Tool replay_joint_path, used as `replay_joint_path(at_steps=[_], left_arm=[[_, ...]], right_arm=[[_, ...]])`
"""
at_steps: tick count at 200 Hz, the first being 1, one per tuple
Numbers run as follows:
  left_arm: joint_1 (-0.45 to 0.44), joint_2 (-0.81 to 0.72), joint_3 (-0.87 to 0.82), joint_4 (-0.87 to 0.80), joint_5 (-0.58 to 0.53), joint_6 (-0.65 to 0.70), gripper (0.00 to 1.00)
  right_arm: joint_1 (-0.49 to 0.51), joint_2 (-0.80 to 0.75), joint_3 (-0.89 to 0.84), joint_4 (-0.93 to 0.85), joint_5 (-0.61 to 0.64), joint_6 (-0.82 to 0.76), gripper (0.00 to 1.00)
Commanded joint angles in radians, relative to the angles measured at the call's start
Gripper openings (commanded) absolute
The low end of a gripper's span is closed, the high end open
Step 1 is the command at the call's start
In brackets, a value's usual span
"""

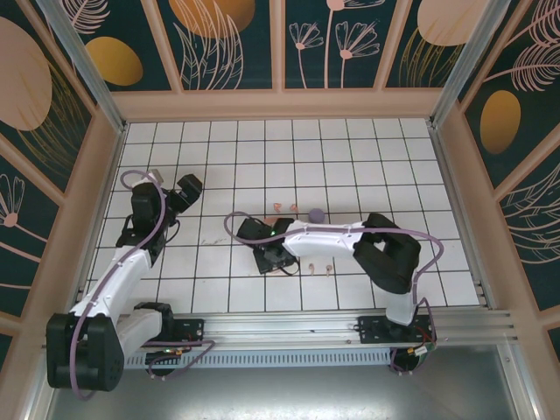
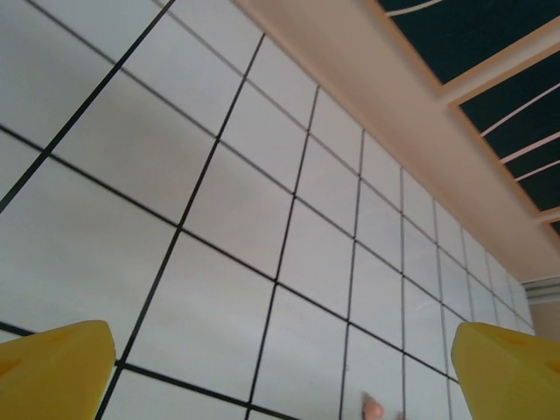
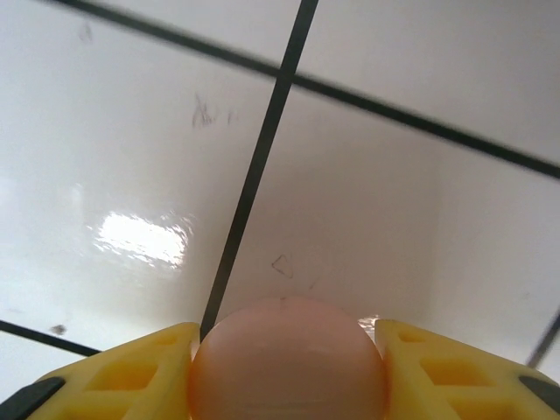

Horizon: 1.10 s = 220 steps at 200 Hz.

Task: Insert the wireless bluetooth earbuds into the charging case

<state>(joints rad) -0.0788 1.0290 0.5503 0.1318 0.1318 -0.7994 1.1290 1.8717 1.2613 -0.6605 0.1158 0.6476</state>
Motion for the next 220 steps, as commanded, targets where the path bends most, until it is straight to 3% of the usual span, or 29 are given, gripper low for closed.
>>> replay_joint_path(at_steps=[1, 39, 97, 125, 158, 220], left_arm=[[-0.006, -0.032, -0.020, 0.096, 0.029, -0.023, 0.98], [-0.020, 0.013, -0.082, 0.277, 0.116, -0.040, 0.99], [-0.095, 0.122, -0.227, 0.808, 0.301, -0.105, 0.99], [-0.153, 0.194, -0.239, 0.968, 0.364, -0.094, 0.99], [-0.235, 0.277, -0.195, 1.000, 0.366, -0.033, 0.94], [-0.282, 0.470, -0.090, 1.123, 0.393, -0.017, 0.69]], right_arm=[[-0.065, -0.122, 0.052, 0.044, 0.017, 0.032, 0.35], [-0.254, -0.229, 0.026, 0.254, -0.097, 0.101, 0.33], [-0.476, -0.181, 0.082, 0.492, -0.258, 0.351, 0.33], [-0.498, -0.125, 0.129, 0.546, -0.290, 0.470, 0.33], [-0.497, -0.089, 0.146, 0.588, -0.290, 0.586, 0.33], [-0.454, -0.065, 0.167, 0.589, -0.240, 0.664, 0.33]])
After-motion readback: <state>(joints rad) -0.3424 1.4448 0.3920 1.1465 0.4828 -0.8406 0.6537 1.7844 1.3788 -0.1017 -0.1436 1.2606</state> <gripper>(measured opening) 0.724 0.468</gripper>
